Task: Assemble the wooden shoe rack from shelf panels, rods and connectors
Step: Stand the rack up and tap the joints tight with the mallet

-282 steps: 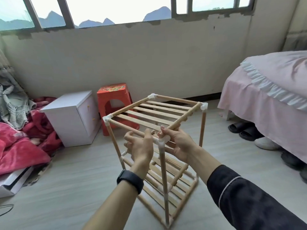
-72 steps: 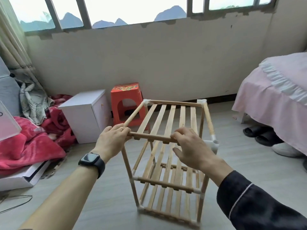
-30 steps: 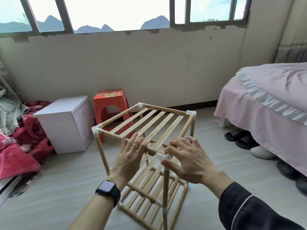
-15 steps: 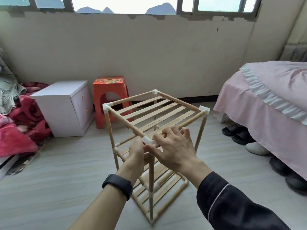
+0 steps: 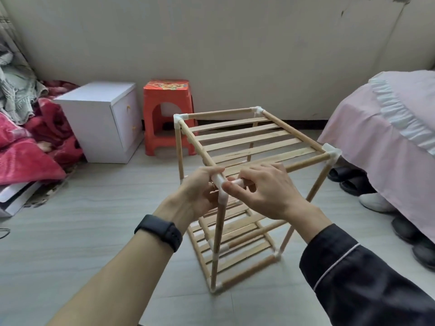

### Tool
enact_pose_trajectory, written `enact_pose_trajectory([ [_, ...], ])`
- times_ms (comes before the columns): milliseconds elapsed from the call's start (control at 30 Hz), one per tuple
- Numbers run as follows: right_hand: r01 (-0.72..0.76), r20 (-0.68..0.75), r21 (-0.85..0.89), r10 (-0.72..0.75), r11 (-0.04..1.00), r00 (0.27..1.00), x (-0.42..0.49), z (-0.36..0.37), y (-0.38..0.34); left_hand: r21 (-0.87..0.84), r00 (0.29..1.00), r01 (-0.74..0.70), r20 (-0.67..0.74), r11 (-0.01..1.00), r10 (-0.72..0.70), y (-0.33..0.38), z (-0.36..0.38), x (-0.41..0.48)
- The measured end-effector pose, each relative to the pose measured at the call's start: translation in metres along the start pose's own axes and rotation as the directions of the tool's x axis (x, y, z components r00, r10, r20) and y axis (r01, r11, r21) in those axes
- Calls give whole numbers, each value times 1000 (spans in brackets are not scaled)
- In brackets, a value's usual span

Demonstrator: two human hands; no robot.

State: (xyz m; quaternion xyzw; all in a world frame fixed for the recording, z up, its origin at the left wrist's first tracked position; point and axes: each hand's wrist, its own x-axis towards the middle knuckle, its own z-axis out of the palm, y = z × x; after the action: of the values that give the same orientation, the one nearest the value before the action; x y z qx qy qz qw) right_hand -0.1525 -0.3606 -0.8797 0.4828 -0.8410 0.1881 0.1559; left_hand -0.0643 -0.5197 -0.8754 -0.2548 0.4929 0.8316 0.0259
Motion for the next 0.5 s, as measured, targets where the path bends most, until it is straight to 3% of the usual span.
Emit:
enact_pose_trajectory([
  [233,-29,2,8,29,1000,1000,1,4,-15,-13,982,-97,-162,995,93,5,-6,11],
  [400,-35,2,-49,35,998,999,5,9,-27,-94,977,-151,-163,984,135,19,-11,17],
  [500,-38,0,-67,38,997,999,5,10,-30,-94,953,-182,-261,979,152,26,-14,18],
])
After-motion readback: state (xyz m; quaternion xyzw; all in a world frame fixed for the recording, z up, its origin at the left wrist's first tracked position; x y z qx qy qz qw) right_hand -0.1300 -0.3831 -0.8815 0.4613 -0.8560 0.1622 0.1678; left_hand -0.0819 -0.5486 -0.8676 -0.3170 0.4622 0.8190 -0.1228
